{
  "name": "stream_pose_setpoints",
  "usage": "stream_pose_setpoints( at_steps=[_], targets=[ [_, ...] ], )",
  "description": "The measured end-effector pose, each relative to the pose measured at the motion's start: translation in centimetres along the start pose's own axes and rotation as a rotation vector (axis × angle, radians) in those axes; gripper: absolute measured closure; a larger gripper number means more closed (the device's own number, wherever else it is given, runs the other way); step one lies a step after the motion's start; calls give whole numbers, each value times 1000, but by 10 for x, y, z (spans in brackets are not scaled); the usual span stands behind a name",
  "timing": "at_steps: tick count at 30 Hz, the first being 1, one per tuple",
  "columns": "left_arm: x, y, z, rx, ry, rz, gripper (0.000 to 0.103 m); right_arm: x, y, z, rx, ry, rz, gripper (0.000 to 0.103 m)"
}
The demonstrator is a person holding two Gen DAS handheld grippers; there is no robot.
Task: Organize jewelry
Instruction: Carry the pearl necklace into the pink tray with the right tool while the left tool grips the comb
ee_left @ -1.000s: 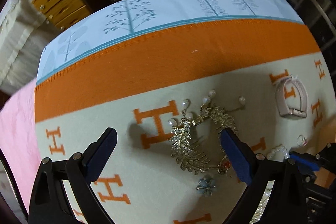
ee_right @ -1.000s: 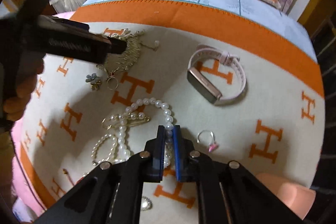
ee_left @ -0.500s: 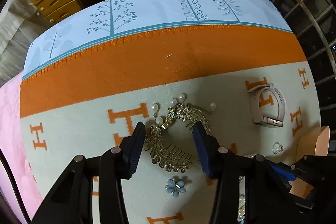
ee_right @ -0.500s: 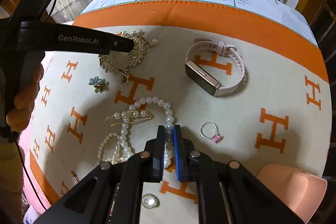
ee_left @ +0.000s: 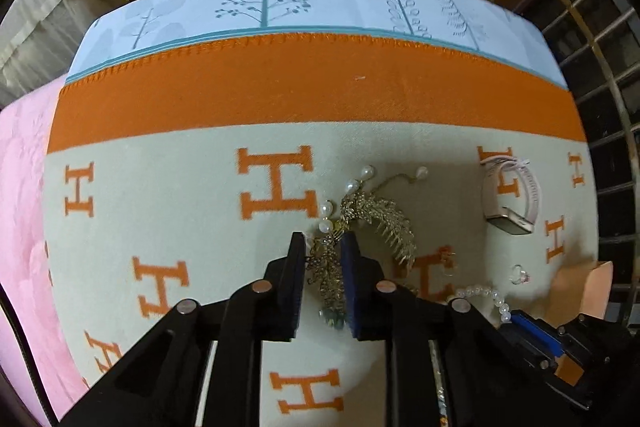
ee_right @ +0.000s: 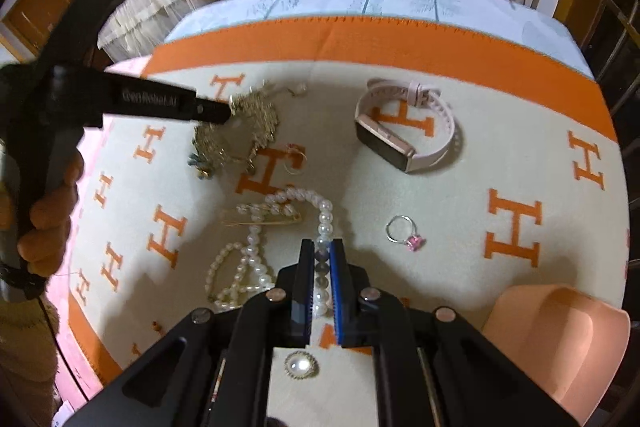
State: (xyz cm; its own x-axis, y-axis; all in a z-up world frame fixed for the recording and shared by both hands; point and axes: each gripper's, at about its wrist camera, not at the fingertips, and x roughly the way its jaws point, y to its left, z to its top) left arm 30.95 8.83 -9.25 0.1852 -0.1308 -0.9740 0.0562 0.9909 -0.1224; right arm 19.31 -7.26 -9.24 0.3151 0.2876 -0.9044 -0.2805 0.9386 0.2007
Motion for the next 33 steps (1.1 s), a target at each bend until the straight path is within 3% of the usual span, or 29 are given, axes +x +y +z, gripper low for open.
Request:
stream_pose_setpoints(
  at_steps=[5, 11, 15, 21, 23, 25, 33],
  targets=[
    [-34, -4, -8, 3, -65, 15, 99, -38, 3, -6, 2, -87, 10, 96],
    [-62, -14, -18, 13, -114, 8, 99, -80, 1, -12, 14, -171, 12, 96],
    [-64, -11, -23, 9, -93, -29, 98, -110, -7, -24, 22, -225, 3, 96],
    [-48, -2, -37, -23, -47, -39, 71, -153, -24, -46, 50, -297, -7, 96],
    [-46, 1, -41, -34, -48, -38, 53, -161, -29, -51, 55, -308, -18, 96],
    [-47, 2, -43, -36, -63, -25, 45, -166, -34, -59, 65, -315, -37, 96],
    [-45, 2, -47, -39, -55, -10, 43, -153, -59, -80, 135, -266, -112, 95]
  ],
)
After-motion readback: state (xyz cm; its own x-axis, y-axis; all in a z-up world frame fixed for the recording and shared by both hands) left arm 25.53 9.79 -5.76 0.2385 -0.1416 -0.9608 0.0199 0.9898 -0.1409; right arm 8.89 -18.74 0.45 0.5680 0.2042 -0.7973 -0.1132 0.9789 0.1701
